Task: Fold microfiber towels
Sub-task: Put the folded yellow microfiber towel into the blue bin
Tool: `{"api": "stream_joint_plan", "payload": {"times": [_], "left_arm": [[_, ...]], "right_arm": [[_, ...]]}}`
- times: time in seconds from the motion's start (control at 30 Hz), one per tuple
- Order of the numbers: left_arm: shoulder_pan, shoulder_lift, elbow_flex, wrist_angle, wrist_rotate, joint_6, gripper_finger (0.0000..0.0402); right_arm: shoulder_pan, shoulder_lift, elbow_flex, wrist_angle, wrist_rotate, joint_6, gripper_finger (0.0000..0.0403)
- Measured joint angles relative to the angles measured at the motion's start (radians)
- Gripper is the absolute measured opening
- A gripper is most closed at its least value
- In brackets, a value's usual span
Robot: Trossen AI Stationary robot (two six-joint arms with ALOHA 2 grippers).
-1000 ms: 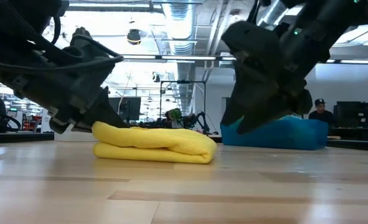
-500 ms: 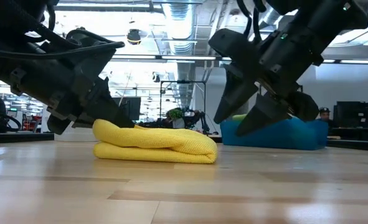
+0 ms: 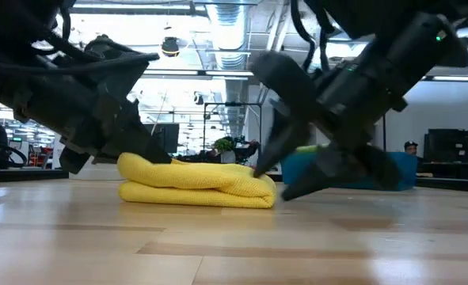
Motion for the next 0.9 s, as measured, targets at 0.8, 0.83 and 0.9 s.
{"api": "stream_joint_plan", "payload": {"times": [0.8, 0.83, 0.9], "left_arm": [[0.019, 0.067, 0.086, -0.029, 0.044, 0.114, 0.0000], [0.020, 0.052, 0.086, -0.028, 0.044, 0.130, 0.0000], [0.020, 0.014, 0.087, -0.045, 0.043, 0.156, 0.0000]], "right_arm": [[-0.044, -0.048, -0.005, -0.046, -0.110, -0.178, 0.0016], [-0.051, -0.073, -0.004, -0.070, -0.108, -0.206, 0.0015], [-0.078, -0.128, 0.001, -0.155, -0.106, -0.251, 0.0015]]}}
